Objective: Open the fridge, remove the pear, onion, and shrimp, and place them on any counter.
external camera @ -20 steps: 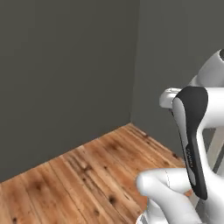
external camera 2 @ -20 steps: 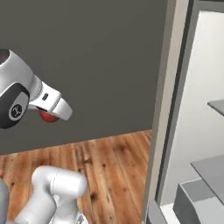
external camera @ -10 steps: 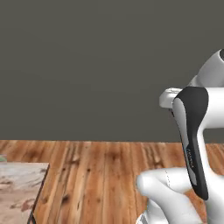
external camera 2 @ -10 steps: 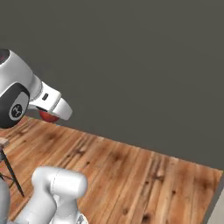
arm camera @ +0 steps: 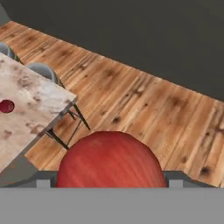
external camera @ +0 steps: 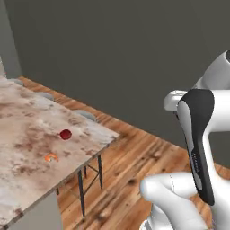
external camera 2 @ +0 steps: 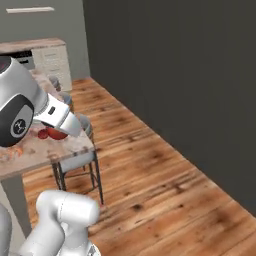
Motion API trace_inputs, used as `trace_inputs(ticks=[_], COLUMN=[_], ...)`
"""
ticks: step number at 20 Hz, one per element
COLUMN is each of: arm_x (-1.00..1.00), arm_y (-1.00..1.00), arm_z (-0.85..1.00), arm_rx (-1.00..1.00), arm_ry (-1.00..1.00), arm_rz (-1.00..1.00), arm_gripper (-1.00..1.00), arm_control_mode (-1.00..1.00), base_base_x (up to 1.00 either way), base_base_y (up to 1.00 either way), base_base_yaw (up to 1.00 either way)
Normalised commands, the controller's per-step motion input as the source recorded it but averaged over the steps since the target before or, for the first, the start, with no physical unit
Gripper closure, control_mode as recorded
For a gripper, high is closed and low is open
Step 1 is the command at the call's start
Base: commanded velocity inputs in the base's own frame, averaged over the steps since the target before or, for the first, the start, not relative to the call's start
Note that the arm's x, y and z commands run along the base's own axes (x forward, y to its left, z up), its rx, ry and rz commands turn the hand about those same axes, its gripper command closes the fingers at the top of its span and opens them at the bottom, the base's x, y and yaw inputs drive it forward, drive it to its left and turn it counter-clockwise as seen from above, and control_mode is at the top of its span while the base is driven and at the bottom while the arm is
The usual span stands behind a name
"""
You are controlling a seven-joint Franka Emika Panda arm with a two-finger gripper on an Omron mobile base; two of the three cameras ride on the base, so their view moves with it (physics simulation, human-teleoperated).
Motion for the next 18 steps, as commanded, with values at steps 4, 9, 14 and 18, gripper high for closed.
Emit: trace_inputs(ticks=[4, 9, 14, 18], arm_x=[0.00, 0.00, 0.00, 0.00], arm_y=[0.00, 0.00, 0.00, 0.00], arm_z=[0.00, 0.00, 0.00, 0.00], arm_rx=[0.00, 0.00, 0.00, 0.00], arm_ry=[0.00, 0.00, 0.00, 0.00], arm_rz=[0.00, 0.00, 0.00, 0.00], arm_gripper=[1.00, 1.00, 1.00, 1.00], arm_control_mode=[1.00, 1.00, 1.00, 1.00], base_base_x=[-0.08, -0.05, 0.13, 0.10], base_base_y=[0.00, 0.00, -0.37, -0.50], base_base_yaw=[1.00, 1.00, 0.38, 0.05])
